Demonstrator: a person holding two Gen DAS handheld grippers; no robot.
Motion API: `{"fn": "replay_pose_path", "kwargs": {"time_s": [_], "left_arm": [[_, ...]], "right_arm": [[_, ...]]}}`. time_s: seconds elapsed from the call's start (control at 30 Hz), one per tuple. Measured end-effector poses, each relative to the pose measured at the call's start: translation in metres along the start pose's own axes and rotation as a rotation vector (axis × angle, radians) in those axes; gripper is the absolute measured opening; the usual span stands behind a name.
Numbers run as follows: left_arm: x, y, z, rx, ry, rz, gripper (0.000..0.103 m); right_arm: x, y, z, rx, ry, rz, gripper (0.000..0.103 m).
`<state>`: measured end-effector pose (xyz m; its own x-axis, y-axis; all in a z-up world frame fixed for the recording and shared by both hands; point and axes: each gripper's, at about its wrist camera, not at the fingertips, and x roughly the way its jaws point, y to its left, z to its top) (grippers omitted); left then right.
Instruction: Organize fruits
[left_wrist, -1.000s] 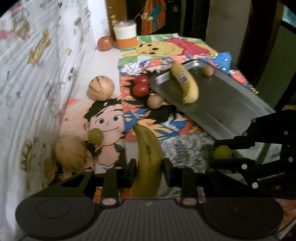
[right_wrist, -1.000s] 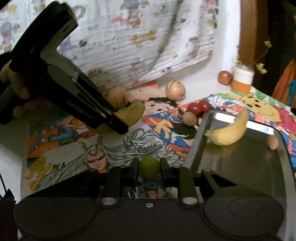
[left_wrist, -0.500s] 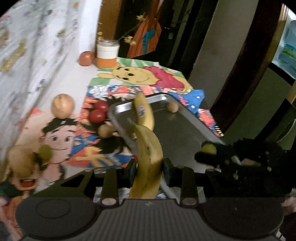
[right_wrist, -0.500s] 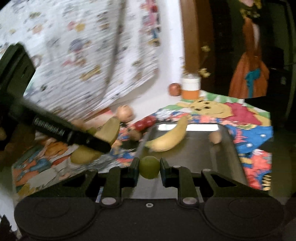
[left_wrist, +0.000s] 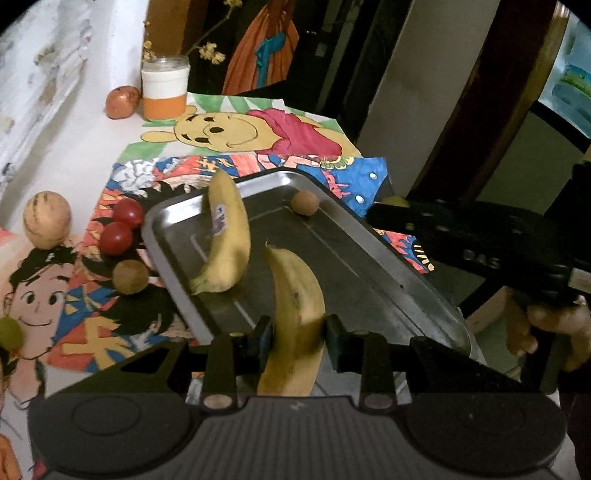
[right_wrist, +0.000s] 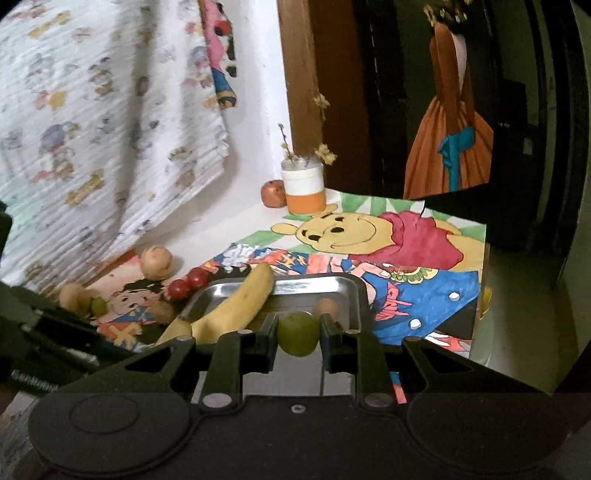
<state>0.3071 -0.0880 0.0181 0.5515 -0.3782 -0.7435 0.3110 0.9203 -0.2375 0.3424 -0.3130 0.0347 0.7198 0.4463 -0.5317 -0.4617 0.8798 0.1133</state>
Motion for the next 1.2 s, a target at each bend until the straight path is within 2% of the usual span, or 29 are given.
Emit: {"fn": "replay_pose_path", "kwargs": {"time_s": [0.17, 0.43, 0.87, 1.0, 1.2], "left_arm": [[0.014, -0.001, 0.004, -0.014, 0.001, 0.014, 0.034], [0.031, -0.007, 0.007, 0.05, 0.033, 0.032, 0.034], [0.036, 0.004, 0.01, 0.023, 0.034, 0.018, 0.034], [0.034, 0.004, 0.006, 0.016, 0.031, 0.014, 0.039], [0.017, 0.002, 0.001, 0.003, -0.02, -0.018, 0.048]], "right_arm": [[0.026, -0.003, -0.005, -0.003, 0.051, 0.008, 0.025], [0.053, -0.011, -0.009, -0.002, 0.094, 0.006, 0.025], [0.069, -0.015, -0.007, 0.001, 0.138, 0.004, 0.026], [0.067, -0.015, -0.008, 0.003, 0.132, -0.005, 0.03], [0.048, -0.015, -0.009, 0.019, 0.094, -0.01, 0.039]]}}
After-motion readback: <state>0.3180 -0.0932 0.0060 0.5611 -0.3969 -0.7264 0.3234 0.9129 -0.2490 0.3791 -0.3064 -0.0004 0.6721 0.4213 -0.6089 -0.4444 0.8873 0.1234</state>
